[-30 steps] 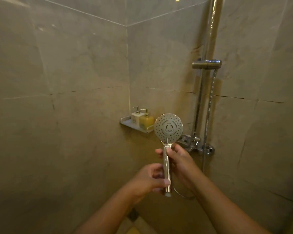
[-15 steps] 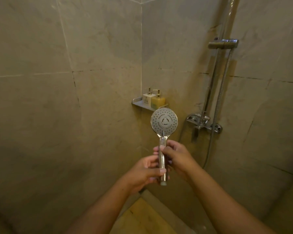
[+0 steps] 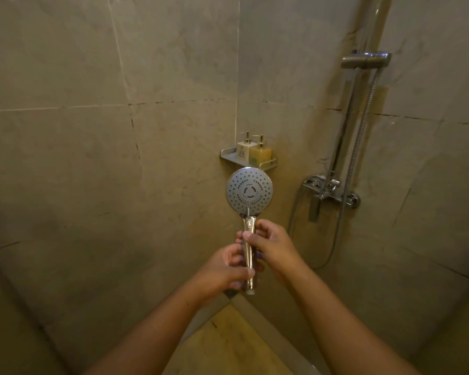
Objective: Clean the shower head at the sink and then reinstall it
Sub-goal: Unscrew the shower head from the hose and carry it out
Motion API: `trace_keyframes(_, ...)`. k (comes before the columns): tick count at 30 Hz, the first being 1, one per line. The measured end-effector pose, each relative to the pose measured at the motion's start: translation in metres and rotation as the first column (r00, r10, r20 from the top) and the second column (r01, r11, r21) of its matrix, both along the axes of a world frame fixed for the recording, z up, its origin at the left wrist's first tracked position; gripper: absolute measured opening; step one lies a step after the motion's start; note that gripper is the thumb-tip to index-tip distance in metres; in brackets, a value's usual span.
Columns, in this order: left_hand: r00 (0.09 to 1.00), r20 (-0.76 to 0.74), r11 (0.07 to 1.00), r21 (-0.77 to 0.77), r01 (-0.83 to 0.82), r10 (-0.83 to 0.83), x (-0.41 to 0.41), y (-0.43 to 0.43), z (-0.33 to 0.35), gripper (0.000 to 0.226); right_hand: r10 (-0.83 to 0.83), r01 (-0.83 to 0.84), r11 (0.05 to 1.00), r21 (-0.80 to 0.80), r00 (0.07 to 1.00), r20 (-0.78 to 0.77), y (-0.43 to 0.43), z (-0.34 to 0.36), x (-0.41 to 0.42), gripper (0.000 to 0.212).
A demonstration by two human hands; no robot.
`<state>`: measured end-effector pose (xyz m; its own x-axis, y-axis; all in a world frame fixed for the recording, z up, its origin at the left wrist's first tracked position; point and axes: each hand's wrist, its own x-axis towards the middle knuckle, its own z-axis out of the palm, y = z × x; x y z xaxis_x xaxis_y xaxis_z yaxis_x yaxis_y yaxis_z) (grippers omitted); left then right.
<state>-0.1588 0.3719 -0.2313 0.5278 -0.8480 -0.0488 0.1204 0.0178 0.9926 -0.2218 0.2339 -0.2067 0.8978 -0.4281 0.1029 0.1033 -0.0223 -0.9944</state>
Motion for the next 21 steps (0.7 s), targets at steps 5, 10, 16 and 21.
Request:
trace_keyframes(5, 0.997, 0.078, 1.000, -0.016, 0.005, -0.004, 0.005, 0.007, 0.003, 0.035, -0.055, 0.056, 0.992, -0.109, 0.998, 0.004, 0.001, 0.002, 0.001, 0.010)
trace_keyframes(10, 0.975, 0.216, 0.999, 0.018, -0.048, 0.043, 0.015, 0.011, -0.005, 0.028, -0.048, 0.049, 0.993, -0.108, 0.999, 0.013, 0.002, 0.002, -0.004, 0.020)
trace_keyframes(16, 0.955, 0.287, 0.997, -0.014, -0.075, 0.076, 0.010, -0.006, -0.019, 0.029, -0.157, 0.160, 0.984, -0.076, 0.987, 0.037, -0.005, -0.010, -0.011, 0.013)
trace_keyframes(21, 0.937, 0.347, 0.998, 0.045, 0.037, -0.051, 0.002, -0.023, -0.019, 0.027, -0.286, 0.292, 0.949, -0.118, 0.956, 0.065, -0.016, -0.017, -0.026, 0.014)
